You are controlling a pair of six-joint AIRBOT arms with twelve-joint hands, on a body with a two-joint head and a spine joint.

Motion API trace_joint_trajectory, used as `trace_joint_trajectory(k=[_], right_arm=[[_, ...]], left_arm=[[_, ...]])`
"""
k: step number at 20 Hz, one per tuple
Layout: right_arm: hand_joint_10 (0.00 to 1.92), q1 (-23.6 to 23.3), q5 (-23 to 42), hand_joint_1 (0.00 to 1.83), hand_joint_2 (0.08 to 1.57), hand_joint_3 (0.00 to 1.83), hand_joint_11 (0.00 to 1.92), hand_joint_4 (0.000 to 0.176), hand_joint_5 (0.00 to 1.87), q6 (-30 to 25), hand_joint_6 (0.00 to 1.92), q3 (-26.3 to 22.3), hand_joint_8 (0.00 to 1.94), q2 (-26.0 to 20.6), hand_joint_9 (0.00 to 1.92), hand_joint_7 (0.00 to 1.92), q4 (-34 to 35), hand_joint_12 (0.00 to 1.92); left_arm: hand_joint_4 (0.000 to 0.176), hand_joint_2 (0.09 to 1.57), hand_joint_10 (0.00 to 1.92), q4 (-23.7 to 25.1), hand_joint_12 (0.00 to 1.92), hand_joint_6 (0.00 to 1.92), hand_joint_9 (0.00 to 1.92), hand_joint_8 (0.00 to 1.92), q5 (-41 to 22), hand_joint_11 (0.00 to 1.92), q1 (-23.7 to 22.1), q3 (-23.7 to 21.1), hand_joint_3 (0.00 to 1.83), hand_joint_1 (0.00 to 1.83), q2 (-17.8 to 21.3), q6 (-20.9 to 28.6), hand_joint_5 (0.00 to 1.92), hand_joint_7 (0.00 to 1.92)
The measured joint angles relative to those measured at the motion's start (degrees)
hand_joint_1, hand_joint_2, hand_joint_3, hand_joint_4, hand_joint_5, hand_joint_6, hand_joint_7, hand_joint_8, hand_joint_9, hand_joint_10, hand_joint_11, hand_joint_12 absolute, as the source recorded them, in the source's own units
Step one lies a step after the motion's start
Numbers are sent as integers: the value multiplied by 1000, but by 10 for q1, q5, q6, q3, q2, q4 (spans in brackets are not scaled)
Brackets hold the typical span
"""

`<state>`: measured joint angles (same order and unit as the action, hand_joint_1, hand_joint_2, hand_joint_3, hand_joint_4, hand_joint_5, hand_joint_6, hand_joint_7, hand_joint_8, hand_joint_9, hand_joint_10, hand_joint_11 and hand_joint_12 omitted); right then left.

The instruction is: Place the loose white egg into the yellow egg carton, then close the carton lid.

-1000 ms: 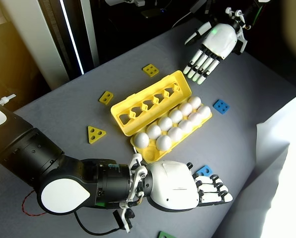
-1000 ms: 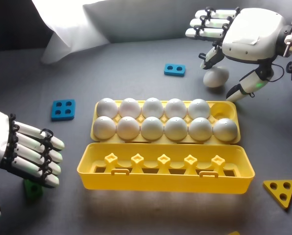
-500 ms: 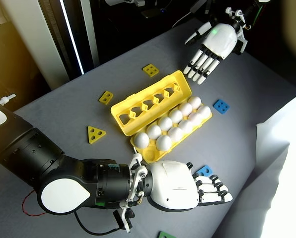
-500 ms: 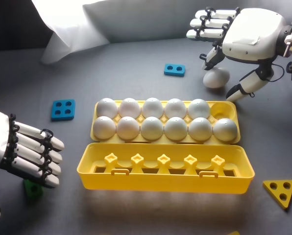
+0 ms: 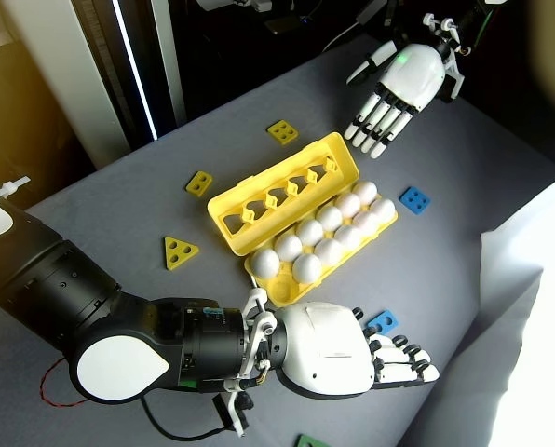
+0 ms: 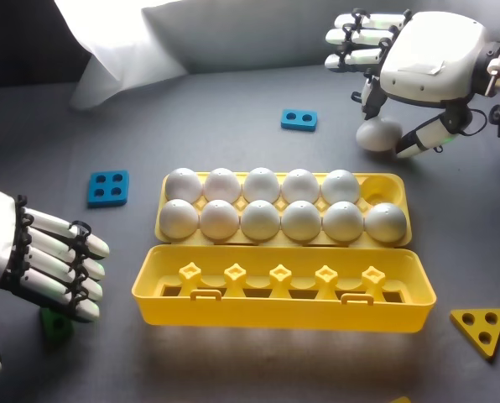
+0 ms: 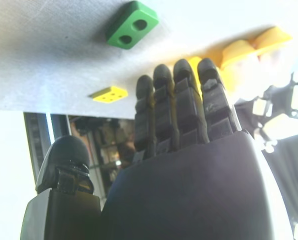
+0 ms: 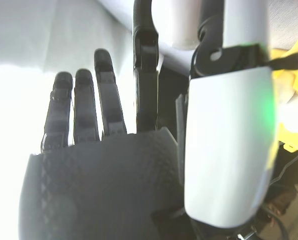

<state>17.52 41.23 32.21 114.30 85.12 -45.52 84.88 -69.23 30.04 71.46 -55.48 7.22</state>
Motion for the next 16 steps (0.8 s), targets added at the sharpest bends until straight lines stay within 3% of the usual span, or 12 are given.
trace_joint_trajectory(k=[1, 2, 4, 7, 8, 9, 10, 11, 12, 13, 16], right_arm=[[3, 0, 0, 1109, 1015, 1, 0, 109, 1213, 0, 593, 0, 2, 0, 41, 294, 0, 0], [1, 0, 0, 1103, 1015, 0, 0, 128, 1211, 0, 596, 0, 1, 0, 35, 293, 0, 0], [1, 0, 0, 1107, 1014, 0, 0, 120, 1219, -6, 581, 0, 3, 0, 43, 303, -1, 0], [0, -1, -2, 1102, 1018, 1, 0, 126, 1205, -35, 603, 0, 1, -4, 24, 276, -4, 0], [1, -2, -4, 1115, 1011, 0, 0, 102, 1228, -52, 563, 0, 2, -7, 30, 288, -9, 0], [3, -2, -6, 1116, 1003, 0, 0, 112, 1251, -63, 523, 0, 2, -10, 44, 304, -14, 0], [2, -3, -9, 1127, 1001, 0, 0, 80, 1258, -84, 506, 0, 1, -14, 36, 306, -16, 0], [5, -7, -18, 1130, 1001, 0, 0, 73, 1261, -99, 501, -4, 5, -21, 41, 317, -19, 0], [4, -13, -26, 1129, 1001, 0, 0, 75, 1262, -123, 498, -15, 1, -33, 39, 305, -24, 0], [5, -17, -27, 1125, 1000, 0, 0, 91, 1262, -132, 496, -34, 2, -51, 47, 308, -28, 0], [3, -21, -28, 1124, 1000, 0, 0, 92, 1262, -139, 497, -83, 1, -85, 45, 306, -32, 0]], left_arm=[[0, 1280, 1, 0, 179, 4, 197, 1, 0, 3, 0, 0, 1, 0, 0, 0, 294, 273], [0, 1279, 4, 0, 185, 3, 203, 2, 0, 12, 0, 0, 1, 0, 0, 0, 295, 276], [0, 1276, 1, 0, 137, 1, 167, 1, 1, 0, 0, 0, 0, 0, 0, 0, 265, 241], [0, 1285, 3, 0, 170, 3, 210, 2, 2, 27, 0, 0, 2, 0, 0, 0, 316, 287], [0, 1284, 4, 0, 176, 3, 220, 4, 2, 29, 0, 0, 1, 0, 0, 0, 325, 297], [0, 1281, 1, 1, 176, 3, 215, 2, 2, 23, 0, 0, 0, 0, 0, 0, 326, 295], [0, 1280, 0, 2, 176, 4, 210, 0, 2, 19, 0, 0, 0, 0, 0, 0, 329, 292], [0, 1283, 0, 1, 178, 6, 206, 0, 2, 17, 0, 0, 0, 0, 0, 0, 336, 291], [0, 1287, 0, 0, 180, 4, 202, 0, 2, 17, 0, 0, 2, 0, 0, 0, 332, 287], [0, 1283, 5, 0, 190, 9, 216, 7, 2, 31, 0, 0, 0, 0, 0, 0, 350, 305], [0, 1282, 1, 1, 299, 4, 244, 5, 2, 7, 0, 0, 0, 0, 0, 0, 374, 326]])
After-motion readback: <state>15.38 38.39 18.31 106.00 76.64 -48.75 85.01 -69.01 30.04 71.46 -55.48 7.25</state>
